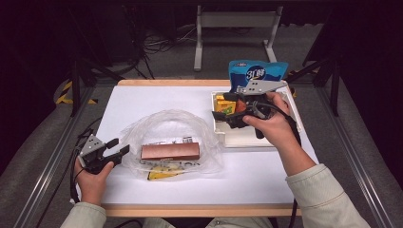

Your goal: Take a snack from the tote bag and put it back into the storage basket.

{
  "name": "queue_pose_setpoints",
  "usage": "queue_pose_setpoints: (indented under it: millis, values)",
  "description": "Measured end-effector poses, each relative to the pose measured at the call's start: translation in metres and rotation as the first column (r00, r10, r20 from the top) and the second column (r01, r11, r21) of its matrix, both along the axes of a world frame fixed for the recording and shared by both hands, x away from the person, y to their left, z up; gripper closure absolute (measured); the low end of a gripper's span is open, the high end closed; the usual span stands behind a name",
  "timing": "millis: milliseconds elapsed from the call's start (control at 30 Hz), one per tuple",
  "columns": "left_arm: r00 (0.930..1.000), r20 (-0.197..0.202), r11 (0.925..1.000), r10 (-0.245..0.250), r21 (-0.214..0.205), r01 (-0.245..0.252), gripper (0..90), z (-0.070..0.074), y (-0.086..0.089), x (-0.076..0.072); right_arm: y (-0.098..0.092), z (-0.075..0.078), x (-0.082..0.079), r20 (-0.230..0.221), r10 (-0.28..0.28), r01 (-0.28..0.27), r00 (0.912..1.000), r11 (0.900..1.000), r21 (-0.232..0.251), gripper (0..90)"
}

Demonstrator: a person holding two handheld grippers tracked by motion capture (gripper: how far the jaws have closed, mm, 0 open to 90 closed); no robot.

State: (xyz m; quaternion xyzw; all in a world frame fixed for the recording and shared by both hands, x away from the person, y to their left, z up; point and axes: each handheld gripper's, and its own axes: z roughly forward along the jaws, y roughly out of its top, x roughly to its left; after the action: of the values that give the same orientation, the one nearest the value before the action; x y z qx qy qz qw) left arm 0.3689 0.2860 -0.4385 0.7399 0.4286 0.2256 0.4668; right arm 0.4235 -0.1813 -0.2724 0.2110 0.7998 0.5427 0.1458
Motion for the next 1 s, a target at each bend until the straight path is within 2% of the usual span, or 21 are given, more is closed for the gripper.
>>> queue_pose_setpoints:
  millis: [200, 533, 1000]
  values:
    - [1.0000, -0.003, 1.0000, 0.000, -0.005, 0.000, 43.7, 0.000, 0.001, 0.000, 0.017, -0.002, -0.001, -0.002, 0.034, -0.034, 0.9994, 0.9994, -0.009, 22.2]
    - [0.9998, 0.015, 0.9998, 0.015, -0.011, -0.015, 43.7, 0.001, 0.003, -0.002, 0.056, -0.025, 0.002, -0.034, 0.097, -0.100, 0.9947, 0.9919, -0.079, 21.5]
    - [0.9998, 0.016, 0.9998, 0.013, -0.013, -0.013, 43.7, 0.000, 0.003, -0.001, 0.088, -0.049, 0.002, -0.066, 0.133, -0.140, 0.9889, 0.9829, -0.119, 21.3]
